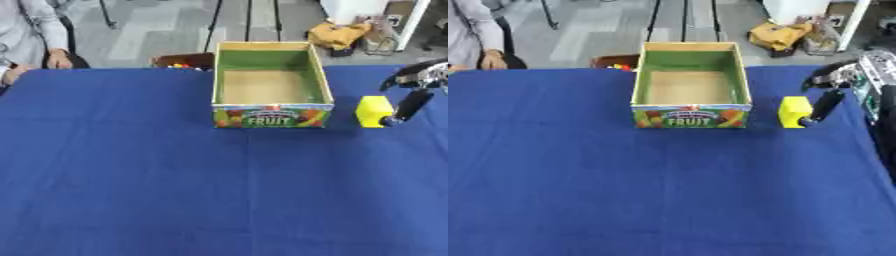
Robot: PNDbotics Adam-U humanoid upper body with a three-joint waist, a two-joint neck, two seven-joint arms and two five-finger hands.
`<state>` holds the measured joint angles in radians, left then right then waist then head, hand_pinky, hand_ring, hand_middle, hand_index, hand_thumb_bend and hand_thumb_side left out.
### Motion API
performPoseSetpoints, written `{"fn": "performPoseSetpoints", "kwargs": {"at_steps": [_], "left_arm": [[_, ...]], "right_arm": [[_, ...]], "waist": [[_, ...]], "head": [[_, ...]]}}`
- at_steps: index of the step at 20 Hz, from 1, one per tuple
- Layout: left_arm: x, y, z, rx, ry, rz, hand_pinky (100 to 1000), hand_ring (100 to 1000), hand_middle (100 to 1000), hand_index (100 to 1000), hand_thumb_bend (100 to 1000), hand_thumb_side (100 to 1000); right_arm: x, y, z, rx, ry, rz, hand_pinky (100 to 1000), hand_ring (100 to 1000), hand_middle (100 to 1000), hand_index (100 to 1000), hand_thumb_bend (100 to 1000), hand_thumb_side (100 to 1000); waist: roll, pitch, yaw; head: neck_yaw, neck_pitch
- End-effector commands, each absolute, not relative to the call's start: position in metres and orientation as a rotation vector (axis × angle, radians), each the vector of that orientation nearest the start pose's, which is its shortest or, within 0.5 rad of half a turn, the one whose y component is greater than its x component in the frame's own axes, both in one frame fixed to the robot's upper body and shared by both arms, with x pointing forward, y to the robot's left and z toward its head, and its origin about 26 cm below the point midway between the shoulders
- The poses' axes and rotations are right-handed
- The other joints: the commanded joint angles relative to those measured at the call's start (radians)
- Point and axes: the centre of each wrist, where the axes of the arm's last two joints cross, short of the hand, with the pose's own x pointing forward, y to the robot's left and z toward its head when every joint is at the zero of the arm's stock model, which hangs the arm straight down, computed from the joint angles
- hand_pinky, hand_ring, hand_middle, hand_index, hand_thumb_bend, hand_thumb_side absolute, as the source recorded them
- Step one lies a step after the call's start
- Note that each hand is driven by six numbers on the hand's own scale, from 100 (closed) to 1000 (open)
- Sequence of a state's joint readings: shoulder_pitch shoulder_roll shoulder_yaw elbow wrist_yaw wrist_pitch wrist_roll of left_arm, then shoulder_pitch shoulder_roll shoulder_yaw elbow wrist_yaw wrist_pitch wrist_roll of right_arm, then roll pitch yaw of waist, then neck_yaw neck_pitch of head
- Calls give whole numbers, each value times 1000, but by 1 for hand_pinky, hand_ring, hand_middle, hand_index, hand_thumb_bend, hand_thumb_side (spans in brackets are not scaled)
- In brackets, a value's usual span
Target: Pick up objects on the table and place them in the box.
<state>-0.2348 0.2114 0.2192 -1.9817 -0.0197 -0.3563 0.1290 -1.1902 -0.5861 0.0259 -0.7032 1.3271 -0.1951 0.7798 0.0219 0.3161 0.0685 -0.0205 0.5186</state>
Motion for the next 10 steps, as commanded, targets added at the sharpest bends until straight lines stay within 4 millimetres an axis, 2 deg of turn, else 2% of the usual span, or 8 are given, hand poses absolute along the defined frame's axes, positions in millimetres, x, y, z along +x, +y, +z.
{"fn": "performPoseSetpoints", "kwargs": {"at_steps": [1, 5, 10], "left_arm": [[290, 303, 188, 368, -2615, -16, 571, 612, 716, 934, 100, 972], [291, 303, 188, 368, -2612, -18, 571, 609, 713, 932, 100, 971], [291, 303, 188, 369, -2611, -16, 571, 609, 713, 932, 100, 971]], "right_arm": [[489, -353, 318, -1151, -750, 1555, 988, 996, 987, 1000, 334, 459], [492, -354, 314, -1134, -731, 1559, 994, 999, 995, 1000, 287, 443], [493, -354, 312, -1124, -723, 1563, 994, 999, 995, 1000, 285, 442]], "waist": [[1, -14, 1], [0, -7, 4], [0, -3, 4]], "head": [[-4, -16], [-6, -18], [-7, -19]]}}
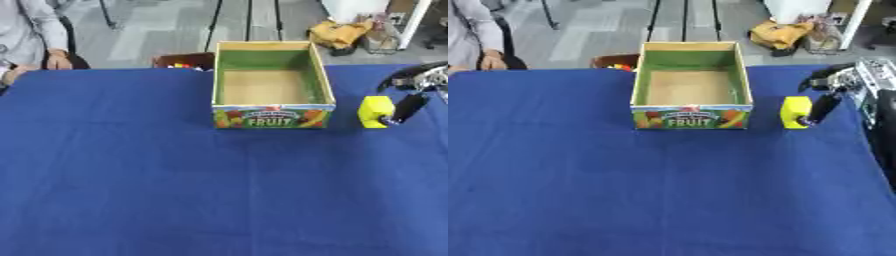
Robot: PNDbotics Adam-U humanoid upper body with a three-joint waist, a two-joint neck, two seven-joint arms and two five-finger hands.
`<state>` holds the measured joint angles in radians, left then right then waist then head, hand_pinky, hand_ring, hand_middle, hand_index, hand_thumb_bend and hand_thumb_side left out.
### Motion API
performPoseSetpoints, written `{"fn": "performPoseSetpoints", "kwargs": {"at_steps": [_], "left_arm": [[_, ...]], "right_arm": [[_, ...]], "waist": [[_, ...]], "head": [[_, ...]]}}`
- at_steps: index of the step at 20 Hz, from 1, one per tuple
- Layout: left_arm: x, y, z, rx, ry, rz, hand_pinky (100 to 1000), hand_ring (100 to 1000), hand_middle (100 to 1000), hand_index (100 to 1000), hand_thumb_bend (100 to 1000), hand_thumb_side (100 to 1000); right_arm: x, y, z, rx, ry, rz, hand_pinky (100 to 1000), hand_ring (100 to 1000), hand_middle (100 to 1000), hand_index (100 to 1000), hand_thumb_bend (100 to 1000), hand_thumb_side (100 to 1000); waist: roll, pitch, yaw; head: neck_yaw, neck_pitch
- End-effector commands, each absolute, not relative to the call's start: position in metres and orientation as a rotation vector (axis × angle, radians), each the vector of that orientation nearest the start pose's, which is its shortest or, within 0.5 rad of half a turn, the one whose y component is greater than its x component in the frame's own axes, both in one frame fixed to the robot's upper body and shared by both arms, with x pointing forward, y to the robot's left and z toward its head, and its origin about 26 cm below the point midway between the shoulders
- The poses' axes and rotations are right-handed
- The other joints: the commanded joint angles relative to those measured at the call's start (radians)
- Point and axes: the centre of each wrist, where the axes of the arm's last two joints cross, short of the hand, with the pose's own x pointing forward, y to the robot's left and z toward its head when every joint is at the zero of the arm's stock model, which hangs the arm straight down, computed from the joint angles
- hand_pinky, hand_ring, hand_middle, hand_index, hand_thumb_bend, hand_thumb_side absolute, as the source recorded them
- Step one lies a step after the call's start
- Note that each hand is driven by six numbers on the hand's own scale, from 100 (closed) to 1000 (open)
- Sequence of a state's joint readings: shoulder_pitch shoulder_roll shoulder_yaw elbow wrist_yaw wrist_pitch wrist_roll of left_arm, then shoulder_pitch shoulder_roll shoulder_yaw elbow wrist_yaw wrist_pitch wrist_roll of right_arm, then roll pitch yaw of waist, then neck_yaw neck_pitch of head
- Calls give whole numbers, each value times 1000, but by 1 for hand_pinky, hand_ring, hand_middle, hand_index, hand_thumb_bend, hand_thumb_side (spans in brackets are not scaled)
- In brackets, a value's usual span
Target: Pick up objects on the table and place them in the box.
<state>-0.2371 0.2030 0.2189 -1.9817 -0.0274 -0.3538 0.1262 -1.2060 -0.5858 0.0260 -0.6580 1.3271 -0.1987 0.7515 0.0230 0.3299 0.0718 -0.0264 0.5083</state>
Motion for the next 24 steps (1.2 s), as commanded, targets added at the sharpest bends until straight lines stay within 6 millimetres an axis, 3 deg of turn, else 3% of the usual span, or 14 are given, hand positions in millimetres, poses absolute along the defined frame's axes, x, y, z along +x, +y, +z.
{"fn": "performPoseSetpoints", "kwargs": {"at_steps": [1, 11, 18, 24], "left_arm": [[291, 303, 188, 369, -2612, -17, 570, 607, 712, 931, 100, 972], [291, 302, 187, 365, -2610, -22, 569, 604, 712, 931, 100, 972], [291, 301, 187, 367, -2603, -23, 569, 601, 712, 931, 100, 971], [291, 301, 187, 368, -2599, -22, 568, 600, 711, 929, 100, 968]], "right_arm": [[493, -354, 311, -1122, -717, 1564, 992, 1000, 1000, 1000, 212, 431], [501, -347, 306, -1092, -670, 1575, 986, 993, 990, 1000, 139, 421], [503, -337, 312, -1111, -714, 1597, 969, 975, 948, 1000, 170, 428], [504, -332, 312, -1128, -723, 1612, 938, 938, 853, 846, 159, 414]], "waist": [[-1, -16, 2], [-3, -7, 7], [-6, -5, 9], [-8, -6, 10]], "head": [[-2, -10], [-10, -19], [-11, -16], [-14, -18]]}}
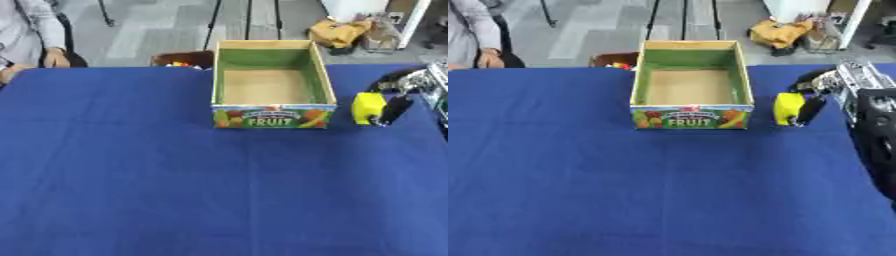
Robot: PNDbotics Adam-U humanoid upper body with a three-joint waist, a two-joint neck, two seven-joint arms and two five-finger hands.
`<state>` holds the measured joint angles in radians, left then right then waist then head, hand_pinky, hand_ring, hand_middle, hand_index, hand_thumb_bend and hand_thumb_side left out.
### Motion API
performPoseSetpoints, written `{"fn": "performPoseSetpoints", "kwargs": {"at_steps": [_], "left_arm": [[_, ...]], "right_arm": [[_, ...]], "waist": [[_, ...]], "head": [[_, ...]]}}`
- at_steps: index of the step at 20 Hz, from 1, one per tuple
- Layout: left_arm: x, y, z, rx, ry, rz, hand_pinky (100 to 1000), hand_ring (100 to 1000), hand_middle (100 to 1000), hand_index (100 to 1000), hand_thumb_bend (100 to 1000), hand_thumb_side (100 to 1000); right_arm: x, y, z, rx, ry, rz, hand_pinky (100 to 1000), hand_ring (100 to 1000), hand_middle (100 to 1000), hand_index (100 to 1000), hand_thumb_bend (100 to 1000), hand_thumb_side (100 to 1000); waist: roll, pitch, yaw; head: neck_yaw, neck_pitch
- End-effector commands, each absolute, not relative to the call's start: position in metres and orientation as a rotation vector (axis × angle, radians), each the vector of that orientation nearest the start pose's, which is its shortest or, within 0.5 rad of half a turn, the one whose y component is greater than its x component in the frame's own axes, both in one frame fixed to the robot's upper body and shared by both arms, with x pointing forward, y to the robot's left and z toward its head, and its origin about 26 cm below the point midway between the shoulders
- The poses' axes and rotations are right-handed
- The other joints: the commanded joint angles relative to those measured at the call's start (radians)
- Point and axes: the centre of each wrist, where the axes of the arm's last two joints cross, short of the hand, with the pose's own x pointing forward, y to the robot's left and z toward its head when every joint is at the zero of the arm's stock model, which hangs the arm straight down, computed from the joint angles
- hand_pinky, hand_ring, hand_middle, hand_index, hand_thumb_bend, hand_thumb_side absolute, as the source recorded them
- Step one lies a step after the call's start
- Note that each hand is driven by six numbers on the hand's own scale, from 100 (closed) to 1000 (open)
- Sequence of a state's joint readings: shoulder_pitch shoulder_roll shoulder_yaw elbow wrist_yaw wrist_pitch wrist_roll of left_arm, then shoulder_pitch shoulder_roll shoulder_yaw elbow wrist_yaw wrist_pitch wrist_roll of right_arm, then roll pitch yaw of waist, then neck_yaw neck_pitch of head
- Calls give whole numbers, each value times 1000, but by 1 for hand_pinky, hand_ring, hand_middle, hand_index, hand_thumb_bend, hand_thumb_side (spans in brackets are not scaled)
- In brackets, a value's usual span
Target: Pick up objects on the table and place them in the box.
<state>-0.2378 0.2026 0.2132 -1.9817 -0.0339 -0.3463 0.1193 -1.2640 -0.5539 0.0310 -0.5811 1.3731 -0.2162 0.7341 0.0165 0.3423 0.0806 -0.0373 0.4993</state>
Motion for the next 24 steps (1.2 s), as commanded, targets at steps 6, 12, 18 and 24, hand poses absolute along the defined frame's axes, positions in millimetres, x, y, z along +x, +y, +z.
{"fn": "performPoseSetpoints", "kwargs": {"at_steps": [6, 12, 18, 24], "left_arm": [[291, 301, 187, 367, -2598, -20, 567, 600, 711, 928, 100, 963], [291, 301, 187, 367, -2596, -22, 567, 600, 711, 928, 100, 960], [291, 301, 187, 366, -2594, -24, 567, 600, 711, 928, 100, 957], [290, 302, 187, 367, -2589, -25, 567, 600, 711, 928, 100, 953]], "right_arm": [[506, -328, 311, -1139, -753, 1614, 911, 900, 736, 699, 195, 419], [507, -325, 313, -1163, -783, 1608, 904, 885, 690, 659, 153, 427], [507, -321, 318, -1178, -808, 1599, 898, 872, 660, 615, 100, 438], [507, -316, 324, -1201, -837, 1586, 894, 863, 633, 578, 100, 465]], "waist": [[-1, -18, 2], [-2, -19, 2], [-4, -22, -1], [-4, -27, -2]], "head": [[-5, -10], [-6, -8], [-6, -7], [-6, -6]]}}
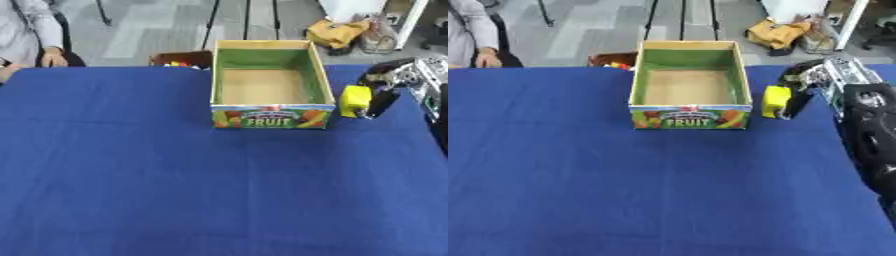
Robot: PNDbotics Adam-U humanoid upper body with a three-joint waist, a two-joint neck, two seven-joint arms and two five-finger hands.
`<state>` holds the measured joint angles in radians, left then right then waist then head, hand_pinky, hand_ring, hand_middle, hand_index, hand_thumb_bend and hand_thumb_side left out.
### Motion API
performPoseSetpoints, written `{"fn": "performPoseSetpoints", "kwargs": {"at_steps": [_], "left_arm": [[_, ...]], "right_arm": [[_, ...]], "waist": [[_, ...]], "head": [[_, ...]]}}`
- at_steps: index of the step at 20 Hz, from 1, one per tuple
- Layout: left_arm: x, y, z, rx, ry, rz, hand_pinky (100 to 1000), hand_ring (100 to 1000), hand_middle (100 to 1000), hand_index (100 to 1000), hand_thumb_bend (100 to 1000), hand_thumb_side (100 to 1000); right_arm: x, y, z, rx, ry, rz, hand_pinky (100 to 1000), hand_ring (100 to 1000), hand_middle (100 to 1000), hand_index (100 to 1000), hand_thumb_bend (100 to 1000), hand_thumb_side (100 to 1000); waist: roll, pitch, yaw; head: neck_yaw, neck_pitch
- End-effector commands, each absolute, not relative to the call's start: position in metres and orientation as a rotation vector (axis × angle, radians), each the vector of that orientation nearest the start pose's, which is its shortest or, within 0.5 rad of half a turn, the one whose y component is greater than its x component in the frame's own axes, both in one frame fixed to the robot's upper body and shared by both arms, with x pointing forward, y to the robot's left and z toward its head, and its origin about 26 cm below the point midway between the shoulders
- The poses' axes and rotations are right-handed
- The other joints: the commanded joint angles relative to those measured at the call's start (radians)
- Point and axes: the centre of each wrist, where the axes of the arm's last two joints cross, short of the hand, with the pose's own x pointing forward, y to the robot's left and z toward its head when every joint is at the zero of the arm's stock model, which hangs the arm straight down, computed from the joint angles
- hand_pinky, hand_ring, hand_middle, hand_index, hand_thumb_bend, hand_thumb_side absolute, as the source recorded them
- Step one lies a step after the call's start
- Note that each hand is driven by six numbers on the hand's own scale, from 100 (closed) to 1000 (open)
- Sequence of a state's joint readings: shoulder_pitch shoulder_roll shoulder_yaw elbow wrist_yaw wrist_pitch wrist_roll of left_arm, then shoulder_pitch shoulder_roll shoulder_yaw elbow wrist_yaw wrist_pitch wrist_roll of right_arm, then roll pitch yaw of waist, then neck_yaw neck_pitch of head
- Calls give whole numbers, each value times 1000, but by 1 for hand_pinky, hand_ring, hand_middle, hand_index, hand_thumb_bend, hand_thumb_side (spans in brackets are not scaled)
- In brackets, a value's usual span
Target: Pick up objects on the table and place them in the box.
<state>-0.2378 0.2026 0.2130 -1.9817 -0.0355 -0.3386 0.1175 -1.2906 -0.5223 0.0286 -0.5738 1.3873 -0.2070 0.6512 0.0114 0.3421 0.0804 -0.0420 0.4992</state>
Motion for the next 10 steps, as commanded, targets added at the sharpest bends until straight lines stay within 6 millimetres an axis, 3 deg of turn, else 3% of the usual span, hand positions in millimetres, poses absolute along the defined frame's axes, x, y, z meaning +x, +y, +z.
{"fn": "performPoseSetpoints", "kwargs": {"at_steps": [1, 10], "left_arm": [[290, 302, 187, 368, -2588, -26, 567, 600, 711, 928, 100, 953], [290, 303, 185, 372, -2577, -31, 567, 601, 712, 928, 100, 950]], "right_arm": [[507, -315, 326, -1208, -844, 1584, 894, 862, 628, 571, 100, 470], [505, -309, 343, -1257, -870, 1564, 891, 854, 603, 530, 100, 516]], "waist": [[1, -28, -3], [-2, -43, -14]], "head": [[-1, -4], [3, 5]]}}
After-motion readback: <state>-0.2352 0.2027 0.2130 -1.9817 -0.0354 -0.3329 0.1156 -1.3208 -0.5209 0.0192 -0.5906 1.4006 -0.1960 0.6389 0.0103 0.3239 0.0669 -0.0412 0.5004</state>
